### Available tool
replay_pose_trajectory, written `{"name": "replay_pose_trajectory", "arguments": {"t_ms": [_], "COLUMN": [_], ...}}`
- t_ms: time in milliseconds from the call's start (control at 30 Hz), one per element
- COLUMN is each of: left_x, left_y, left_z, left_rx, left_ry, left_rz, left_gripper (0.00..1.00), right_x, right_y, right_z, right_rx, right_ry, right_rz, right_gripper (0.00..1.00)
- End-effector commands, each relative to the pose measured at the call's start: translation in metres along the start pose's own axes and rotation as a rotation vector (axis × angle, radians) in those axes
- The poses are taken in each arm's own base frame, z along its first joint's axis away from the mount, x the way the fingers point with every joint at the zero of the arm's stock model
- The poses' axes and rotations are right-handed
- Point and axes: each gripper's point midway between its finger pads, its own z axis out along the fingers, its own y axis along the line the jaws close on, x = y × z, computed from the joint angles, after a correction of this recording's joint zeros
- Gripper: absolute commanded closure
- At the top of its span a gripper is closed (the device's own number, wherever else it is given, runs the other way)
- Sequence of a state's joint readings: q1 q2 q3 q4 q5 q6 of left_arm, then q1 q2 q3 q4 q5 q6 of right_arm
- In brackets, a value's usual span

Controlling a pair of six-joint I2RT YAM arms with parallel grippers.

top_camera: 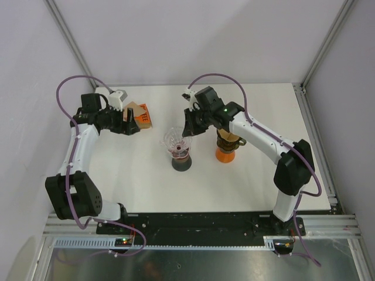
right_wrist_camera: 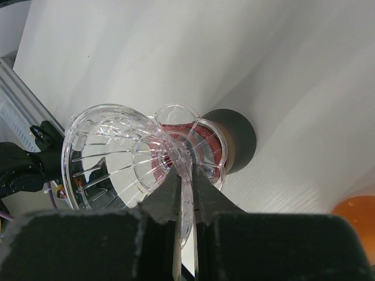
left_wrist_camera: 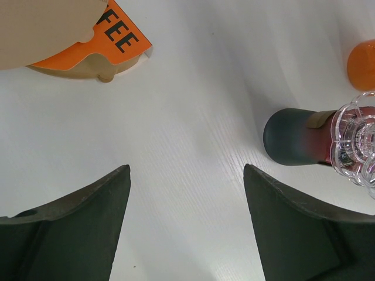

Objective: Place the coffee filter in the dripper
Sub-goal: Place the coffee dripper on the coffee server.

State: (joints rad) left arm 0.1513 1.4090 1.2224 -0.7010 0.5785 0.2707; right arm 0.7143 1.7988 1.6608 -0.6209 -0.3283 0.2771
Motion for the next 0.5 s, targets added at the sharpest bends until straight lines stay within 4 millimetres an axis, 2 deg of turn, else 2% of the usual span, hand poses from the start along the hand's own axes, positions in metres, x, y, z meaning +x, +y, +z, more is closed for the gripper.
{"name": "replay_pose_trajectory", "arguments": {"t_ms": [0, 167, 200, 333, 467], "left_x": [-0.009, -0.009, -0.008, -0.005, -0.001], "left_y": [0.001, 0.001, 0.001, 0.004, 0.009], "left_z": [-0.009, -0.010, -0.010, -0.007, 0.000], "left_rx": [-0.022, -0.025, -0.027, -0.032, -0.036], "left_ry": [-0.043, -0.042, -0.042, -0.030, -0.018], "left_rz": [0.045, 0.049, 0.050, 0.047, 0.006], "left_gripper": [0.18, 0.18, 0.17, 0.17, 0.18], "right_x": [-0.017, -0.012, -0.012, -0.018, -0.024], "right_y": [0.009, 0.007, 0.007, 0.011, 0.016], "right_z": [-0.020, -0.016, -0.016, -0.019, -0.021], "right_rx": [-0.033, -0.040, -0.039, -0.044, -0.050], "right_ry": [-0.058, -0.033, -0.034, -0.051, -0.064], "right_rz": [-0.017, -0.004, -0.002, -0.009, -0.027], "right_gripper": [1.00, 0.98, 0.94, 0.69, 0.56]}}
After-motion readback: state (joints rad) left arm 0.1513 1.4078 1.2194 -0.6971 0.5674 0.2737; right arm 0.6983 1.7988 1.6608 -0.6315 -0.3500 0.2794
